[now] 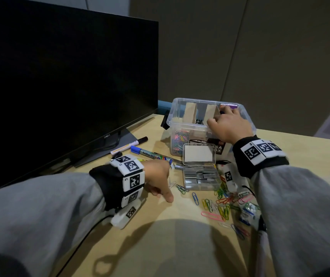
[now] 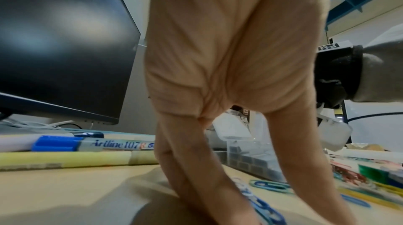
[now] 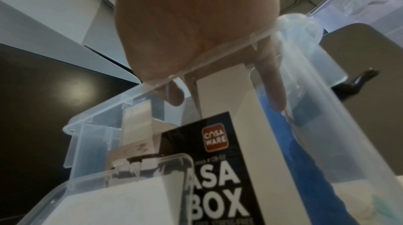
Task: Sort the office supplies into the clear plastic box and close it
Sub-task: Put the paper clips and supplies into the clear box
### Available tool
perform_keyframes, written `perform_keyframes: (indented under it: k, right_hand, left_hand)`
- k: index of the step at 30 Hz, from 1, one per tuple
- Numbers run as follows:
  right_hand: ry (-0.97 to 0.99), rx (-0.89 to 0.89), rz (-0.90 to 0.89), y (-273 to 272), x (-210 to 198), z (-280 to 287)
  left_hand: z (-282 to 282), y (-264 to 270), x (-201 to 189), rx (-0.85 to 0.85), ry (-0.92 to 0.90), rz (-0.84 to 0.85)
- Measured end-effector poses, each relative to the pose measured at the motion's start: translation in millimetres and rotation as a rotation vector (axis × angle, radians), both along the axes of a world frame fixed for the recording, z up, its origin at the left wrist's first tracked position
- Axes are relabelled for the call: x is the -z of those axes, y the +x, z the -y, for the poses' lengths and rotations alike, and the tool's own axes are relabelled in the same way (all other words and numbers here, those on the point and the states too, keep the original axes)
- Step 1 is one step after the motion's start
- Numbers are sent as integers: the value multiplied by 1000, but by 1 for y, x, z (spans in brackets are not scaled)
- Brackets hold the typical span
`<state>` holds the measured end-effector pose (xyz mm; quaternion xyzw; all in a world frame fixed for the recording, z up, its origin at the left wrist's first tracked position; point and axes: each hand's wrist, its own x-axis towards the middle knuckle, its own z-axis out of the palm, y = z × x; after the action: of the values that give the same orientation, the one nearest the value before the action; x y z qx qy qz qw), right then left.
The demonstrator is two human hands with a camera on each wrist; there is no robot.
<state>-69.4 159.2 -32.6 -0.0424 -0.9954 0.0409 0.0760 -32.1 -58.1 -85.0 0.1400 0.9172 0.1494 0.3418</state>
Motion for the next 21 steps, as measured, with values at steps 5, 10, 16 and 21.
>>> perform_keyframes:
  k: [5, 10, 16, 21]
  right_hand:
    - [2, 1, -2, 0, 0, 0]
    - [-3, -2, 1, 0, 1, -1]
    - [-6, -2, -13, -1, 1, -1]
    - [-9, -4, -21, 0, 1, 0]
  left_hand:
    - [-14, 2, 0, -4, 30, -34]
    - [-26, 6, -1, 45, 10, -108]
    - [-36, 12, -4, 183, -86, -247]
    - [-39, 10, -2, 250, -57, -246]
